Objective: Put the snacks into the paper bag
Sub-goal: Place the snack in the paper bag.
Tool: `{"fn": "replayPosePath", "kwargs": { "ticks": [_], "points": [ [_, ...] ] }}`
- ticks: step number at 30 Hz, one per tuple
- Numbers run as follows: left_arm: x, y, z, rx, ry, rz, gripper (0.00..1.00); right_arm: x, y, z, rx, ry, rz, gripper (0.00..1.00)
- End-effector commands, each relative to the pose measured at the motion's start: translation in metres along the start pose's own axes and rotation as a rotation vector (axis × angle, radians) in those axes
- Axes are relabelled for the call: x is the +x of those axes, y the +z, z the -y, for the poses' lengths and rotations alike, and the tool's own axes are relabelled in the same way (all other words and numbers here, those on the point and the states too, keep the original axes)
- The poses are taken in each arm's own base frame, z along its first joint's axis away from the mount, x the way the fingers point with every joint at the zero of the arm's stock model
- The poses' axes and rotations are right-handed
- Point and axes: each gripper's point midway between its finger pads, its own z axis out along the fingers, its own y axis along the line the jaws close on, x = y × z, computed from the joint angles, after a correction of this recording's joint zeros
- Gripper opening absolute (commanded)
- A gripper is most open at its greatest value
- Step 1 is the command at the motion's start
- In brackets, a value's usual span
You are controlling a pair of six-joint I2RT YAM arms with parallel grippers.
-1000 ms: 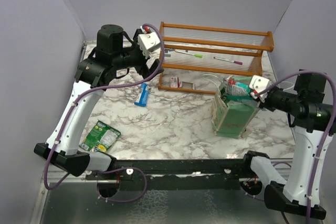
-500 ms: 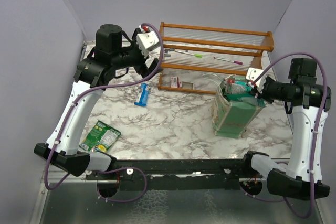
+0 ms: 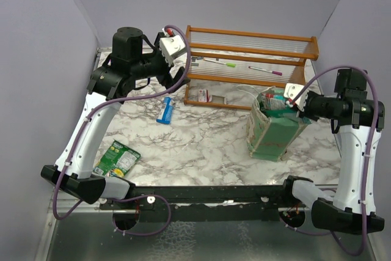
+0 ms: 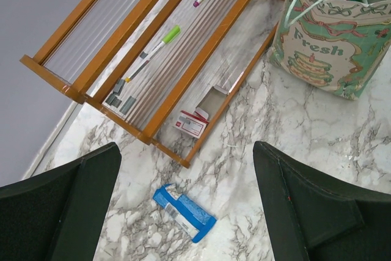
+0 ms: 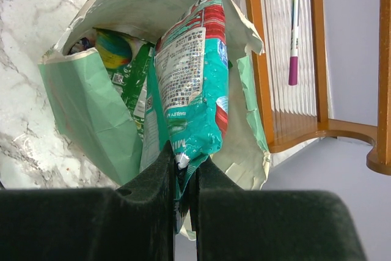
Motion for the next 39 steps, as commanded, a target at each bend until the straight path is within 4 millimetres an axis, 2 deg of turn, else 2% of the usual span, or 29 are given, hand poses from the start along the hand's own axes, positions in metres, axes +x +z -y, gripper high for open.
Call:
{"fn": "replayPosePath", "kwargs": {
  "ticks": [1, 7, 13, 23, 31, 39],
  "points": [
    [-0.017, -0.004, 0.0, 0.009, 0.015, 0.051, 0.93, -0.003, -0.009, -0.003, 0.037, -0.042, -0.015, 0.01],
    [-0.017, -0.004, 0.003, 0.019, 0.016, 0.06, 0.93, -0.007, -0.011, -0.013, 0.046, -0.01, 0.002, 0.01],
    [-0.014, -0.003, 0.008, 0.041, 0.009, 0.074, 0.93, -0.013, -0.005, -0.016, 0.018, 0.051, 0.051, 0.08],
    [-0.013, 0.003, 0.009, 0.063, -0.025, 0.075, 0.92, -0.007, 0.009, -0.016, -0.036, 0.131, 0.055, 0.11],
    [-0.006, 0.007, 0.011, 0.065, -0.043, 0.073, 0.92, -0.009, 0.017, -0.011, -0.071, 0.174, 0.078, 0.15],
    [-0.006, -0.006, 0.005, 0.028, -0.043, 0.089, 0.92, -0.015, 0.023, -0.009, -0.097, 0.225, 0.116, 0.31]
  ]
}}
